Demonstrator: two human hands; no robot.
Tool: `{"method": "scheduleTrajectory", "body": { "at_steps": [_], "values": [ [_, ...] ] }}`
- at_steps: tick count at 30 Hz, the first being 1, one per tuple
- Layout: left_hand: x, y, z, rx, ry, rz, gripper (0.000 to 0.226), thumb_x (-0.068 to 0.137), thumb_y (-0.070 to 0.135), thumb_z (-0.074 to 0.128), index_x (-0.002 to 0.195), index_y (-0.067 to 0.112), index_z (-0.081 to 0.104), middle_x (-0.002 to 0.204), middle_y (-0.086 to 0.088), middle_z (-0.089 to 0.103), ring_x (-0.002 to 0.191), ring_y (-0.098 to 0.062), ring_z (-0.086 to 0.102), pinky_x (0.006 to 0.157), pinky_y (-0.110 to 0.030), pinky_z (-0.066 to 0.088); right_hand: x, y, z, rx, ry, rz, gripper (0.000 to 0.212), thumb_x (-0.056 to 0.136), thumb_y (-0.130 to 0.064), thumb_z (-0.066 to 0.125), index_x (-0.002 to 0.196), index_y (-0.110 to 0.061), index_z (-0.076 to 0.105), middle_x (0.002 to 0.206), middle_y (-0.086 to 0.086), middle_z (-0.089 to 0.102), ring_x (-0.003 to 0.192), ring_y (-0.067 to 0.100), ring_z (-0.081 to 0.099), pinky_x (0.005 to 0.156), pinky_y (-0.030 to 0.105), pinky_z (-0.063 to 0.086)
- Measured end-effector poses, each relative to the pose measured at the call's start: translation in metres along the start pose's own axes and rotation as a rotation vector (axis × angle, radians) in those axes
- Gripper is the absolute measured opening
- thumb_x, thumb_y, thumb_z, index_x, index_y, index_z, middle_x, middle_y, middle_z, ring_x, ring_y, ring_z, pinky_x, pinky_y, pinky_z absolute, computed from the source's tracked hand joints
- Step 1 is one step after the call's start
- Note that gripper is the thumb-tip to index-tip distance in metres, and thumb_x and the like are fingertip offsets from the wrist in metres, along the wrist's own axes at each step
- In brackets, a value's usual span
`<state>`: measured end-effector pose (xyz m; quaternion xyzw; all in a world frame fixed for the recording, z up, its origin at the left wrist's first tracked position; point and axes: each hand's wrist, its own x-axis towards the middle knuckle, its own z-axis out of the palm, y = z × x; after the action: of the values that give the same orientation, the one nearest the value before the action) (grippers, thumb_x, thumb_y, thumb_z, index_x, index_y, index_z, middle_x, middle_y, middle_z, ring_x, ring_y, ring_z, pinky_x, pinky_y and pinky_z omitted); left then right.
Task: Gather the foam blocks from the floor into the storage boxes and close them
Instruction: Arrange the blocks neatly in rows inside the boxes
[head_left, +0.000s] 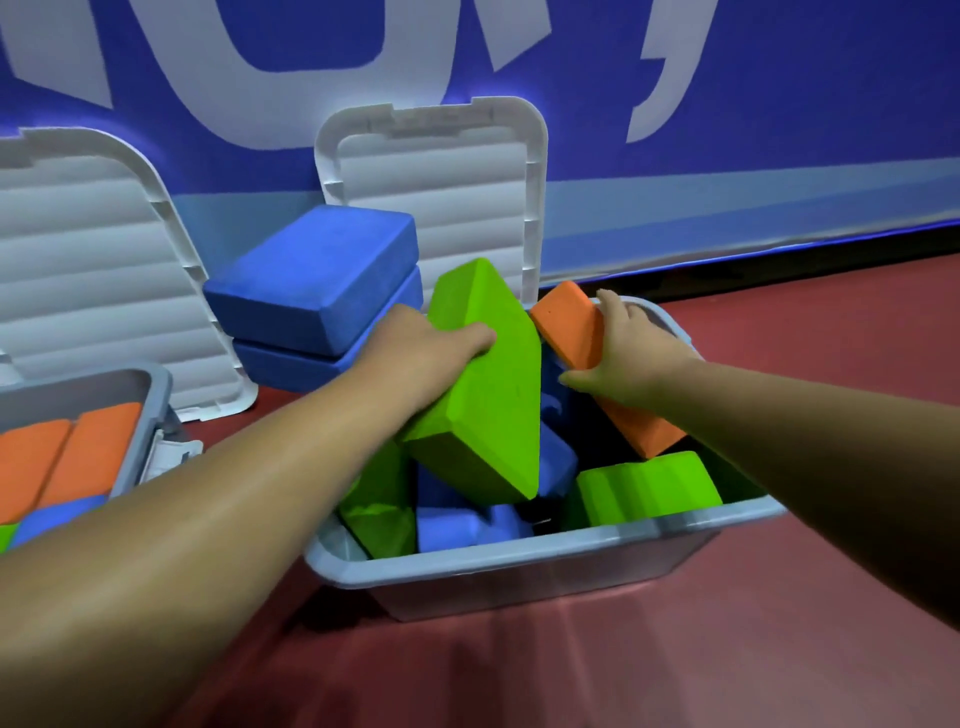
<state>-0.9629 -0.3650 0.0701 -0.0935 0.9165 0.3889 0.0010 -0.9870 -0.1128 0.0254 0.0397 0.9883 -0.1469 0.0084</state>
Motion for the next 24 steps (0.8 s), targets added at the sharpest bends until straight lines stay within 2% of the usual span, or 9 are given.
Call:
{"method": "scheduleTrajectory", "body": {
  "at_steps": [2,3,7,11,13,15,17,20,24],
  "values": [
    [0.000,0.005,-0.004,0.020,0.036,0.006,0.066,0.066,0.070,0.075,0.096,0.012,0.068,0.088,-0.006,0.069,0.079,-0.024,0.066,0.056,-0.034,0.039,-0.003,-0.003,0.009,-0.026,-0.058,0.088,0.126,0.063,-0.065,0.084,0.156,-0.023,0.010,0.146,0.014,0.041,0.126,0.041,0.056,0.099,0.054,0.051],
    [0.000,0.006,-0.006,0.026,0.047,0.012,0.070,0.062,0.073,0.074,0.097,0.012,0.068,0.089,-0.005,0.070,0.080,-0.024,0.067,0.057,-0.034,0.040,-0.005,-0.004,0.011,-0.029,-0.059,0.108,0.120,0.064,-0.059,0.085,0.153,-0.022,0.014,0.141,0.014,0.043,0.120,0.042,0.059,0.094,0.054,0.053],
    [0.002,0.013,-0.018,-0.022,0.076,0.041,0.072,0.061,0.075,0.072,0.102,0.016,0.070,0.093,-0.001,0.071,0.092,-0.025,0.070,0.072,-0.036,0.052,-0.009,-0.007,-0.005,0.022,0.148,0.082,0.069,0.070,-0.049,0.076,0.119,-0.016,0.039,0.123,0.011,0.057,0.109,0.037,0.064,0.080,0.044,0.050],
    [0.007,0.032,-0.049,-0.157,0.201,0.035,0.095,0.077,0.068,0.076,0.145,0.009,0.047,0.140,-0.006,0.060,0.128,-0.027,0.058,0.090,-0.032,0.041,-0.003,-0.023,-0.053,0.444,0.310,0.185,0.067,0.074,-0.052,0.073,0.118,-0.014,0.039,0.114,0.011,0.060,0.098,0.036,0.062,0.082,0.044,0.050],
    [0.014,0.038,-0.066,-0.268,0.241,0.018,0.092,0.071,0.072,0.079,0.135,0.011,0.054,0.129,-0.001,0.064,0.116,-0.022,0.064,0.088,-0.029,0.043,0.002,-0.034,-0.081,0.674,0.399,0.208,0.068,0.079,-0.052,0.072,0.125,-0.012,0.041,0.113,0.008,0.059,0.094,0.032,0.058,0.081,0.041,0.046],
    [0.020,0.040,-0.083,-0.450,0.252,0.023,0.084,0.057,0.076,0.083,0.107,0.010,0.071,0.103,0.002,0.077,0.092,-0.020,0.074,0.085,-0.041,0.059,0.004,-0.045,-0.101,0.834,0.471,0.183,0.069,0.080,-0.057,0.070,0.131,-0.018,0.045,0.114,0.001,0.060,0.097,0.026,0.058,0.083,0.039,0.044],
    [0.026,0.040,-0.097,-0.607,0.281,0.023,0.080,0.051,0.074,0.084,0.095,0.007,0.078,0.089,-0.005,0.080,0.082,-0.024,0.078,0.084,-0.053,0.063,0.004,-0.056,-0.113,0.995,0.516,0.159,0.069,0.077,-0.064,0.070,0.132,-0.028,0.049,0.113,-0.009,0.062,0.101,0.020,0.062,0.091,0.040,0.050],
    [0.035,0.037,-0.115,-0.744,0.391,0.018,0.080,0.055,0.072,0.080,0.098,0.005,0.077,0.092,-0.008,0.080,0.083,-0.025,0.079,0.081,-0.052,0.064,0.006,-0.073,-0.122,1.278,0.522,0.202,0.068,0.071,-0.068,0.071,0.127,-0.033,0.055,0.111,-0.014,0.067,0.100,0.014,0.068,0.096,0.044,0.056],
    [0.057,0.020,-0.131,-0.909,0.508,-0.048,0.090,0.050,0.081,0.077,0.112,0.016,0.068,0.102,-0.001,0.078,0.090,-0.023,0.077,0.085,-0.052,0.062,0.010,-0.093,-0.122,1.546,0.377,0.322,0.053,0.072,-0.067,0.069,0.106,-0.027,0.062,0.105,-0.004,0.074,0.093,0.023,0.074,0.084,0.060,0.060]
  ]
}}
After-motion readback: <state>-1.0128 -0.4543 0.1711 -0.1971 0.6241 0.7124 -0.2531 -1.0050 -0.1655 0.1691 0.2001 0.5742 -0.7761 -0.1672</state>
